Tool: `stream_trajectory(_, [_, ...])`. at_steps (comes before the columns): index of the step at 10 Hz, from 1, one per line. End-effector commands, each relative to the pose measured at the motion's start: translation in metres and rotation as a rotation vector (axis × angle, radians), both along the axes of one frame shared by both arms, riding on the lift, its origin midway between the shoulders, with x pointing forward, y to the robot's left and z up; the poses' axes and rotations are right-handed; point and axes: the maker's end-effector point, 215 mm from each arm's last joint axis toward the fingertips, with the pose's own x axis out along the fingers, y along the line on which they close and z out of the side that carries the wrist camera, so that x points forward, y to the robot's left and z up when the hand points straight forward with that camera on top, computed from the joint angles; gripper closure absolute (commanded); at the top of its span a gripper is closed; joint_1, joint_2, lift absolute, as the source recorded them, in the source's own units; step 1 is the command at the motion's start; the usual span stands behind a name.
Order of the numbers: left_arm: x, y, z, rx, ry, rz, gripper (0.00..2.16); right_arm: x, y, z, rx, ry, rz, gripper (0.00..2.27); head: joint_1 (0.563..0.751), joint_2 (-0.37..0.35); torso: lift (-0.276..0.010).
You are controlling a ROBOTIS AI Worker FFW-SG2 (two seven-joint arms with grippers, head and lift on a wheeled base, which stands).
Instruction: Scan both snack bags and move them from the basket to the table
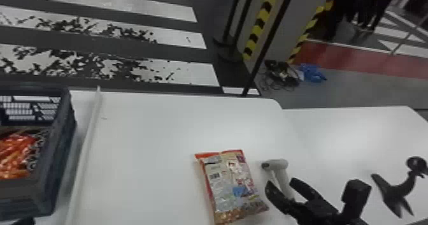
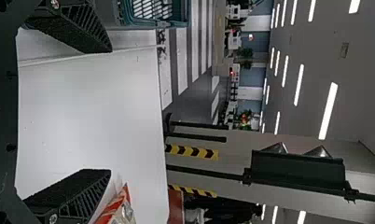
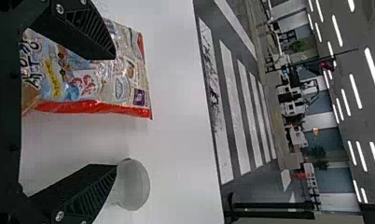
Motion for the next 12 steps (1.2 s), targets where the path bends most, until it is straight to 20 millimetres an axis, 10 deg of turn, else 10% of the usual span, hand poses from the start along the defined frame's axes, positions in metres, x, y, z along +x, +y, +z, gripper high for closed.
stream_trajectory(1, [-0.002, 0.001, -0.005, 0.002, 0.006, 0.0, 0.07, 0.0, 0.01, -0.005, 0.035, 0.06, 0.022, 0.1, 0.695, -0.35, -0.098])
stream_trajectory(12, [-0.005, 0.003, -0.01, -0.009, -0.002, -0.003, 0.07, 0.023, 0.045, -0.063, 0.176, 0.263, 0.179, 0.11, 0.695, -0.343, -0.098])
